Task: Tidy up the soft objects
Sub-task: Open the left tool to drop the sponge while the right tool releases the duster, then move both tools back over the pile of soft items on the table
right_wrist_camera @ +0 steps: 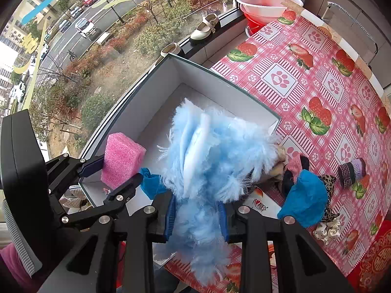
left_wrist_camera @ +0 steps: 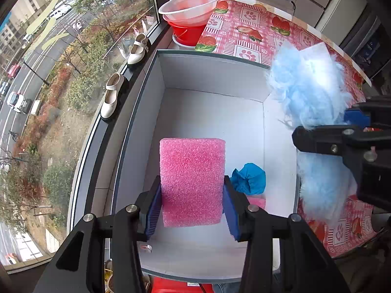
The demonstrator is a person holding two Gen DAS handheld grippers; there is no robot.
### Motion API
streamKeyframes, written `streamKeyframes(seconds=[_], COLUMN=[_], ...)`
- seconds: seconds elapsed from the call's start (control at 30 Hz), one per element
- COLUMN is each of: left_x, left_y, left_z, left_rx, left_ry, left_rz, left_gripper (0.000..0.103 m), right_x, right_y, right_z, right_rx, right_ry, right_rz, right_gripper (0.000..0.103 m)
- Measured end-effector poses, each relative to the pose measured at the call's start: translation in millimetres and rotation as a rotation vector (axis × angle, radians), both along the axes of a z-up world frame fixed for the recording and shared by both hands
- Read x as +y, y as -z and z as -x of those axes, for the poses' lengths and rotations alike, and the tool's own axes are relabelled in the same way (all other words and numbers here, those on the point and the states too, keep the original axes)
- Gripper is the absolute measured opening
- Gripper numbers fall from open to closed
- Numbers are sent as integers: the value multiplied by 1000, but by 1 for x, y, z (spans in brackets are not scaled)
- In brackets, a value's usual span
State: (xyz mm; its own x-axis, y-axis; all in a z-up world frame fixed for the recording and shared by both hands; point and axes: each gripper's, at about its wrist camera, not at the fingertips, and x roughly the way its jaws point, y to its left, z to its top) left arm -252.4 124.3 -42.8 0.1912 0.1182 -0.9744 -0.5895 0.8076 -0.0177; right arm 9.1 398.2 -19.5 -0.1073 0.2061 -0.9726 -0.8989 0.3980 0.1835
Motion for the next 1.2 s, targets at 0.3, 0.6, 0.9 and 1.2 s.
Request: streamKeyframes(seconds=[0.3,0.6,0.9,1.2], left_x=[-3,5,-9,-35], left_y=[-3,-6,-22,-46], left_z=[0,1,-19,-67], left_rx=[-24,-67,-88,-78], left_ry=[13,-60,-9,134], left_rz=[9,72,222,200], left_gripper=[80,103,103,103], right_x=[2,-13,-61,-176], right_y=[0,-4,-12,-25], right_z=[-8,-32,-58,-123], right_rx=[10,78,246,335], right_ry=[39,180,339,622], right_rz=[-29,-20,-11,-17], right_gripper=[92,103,103,103])
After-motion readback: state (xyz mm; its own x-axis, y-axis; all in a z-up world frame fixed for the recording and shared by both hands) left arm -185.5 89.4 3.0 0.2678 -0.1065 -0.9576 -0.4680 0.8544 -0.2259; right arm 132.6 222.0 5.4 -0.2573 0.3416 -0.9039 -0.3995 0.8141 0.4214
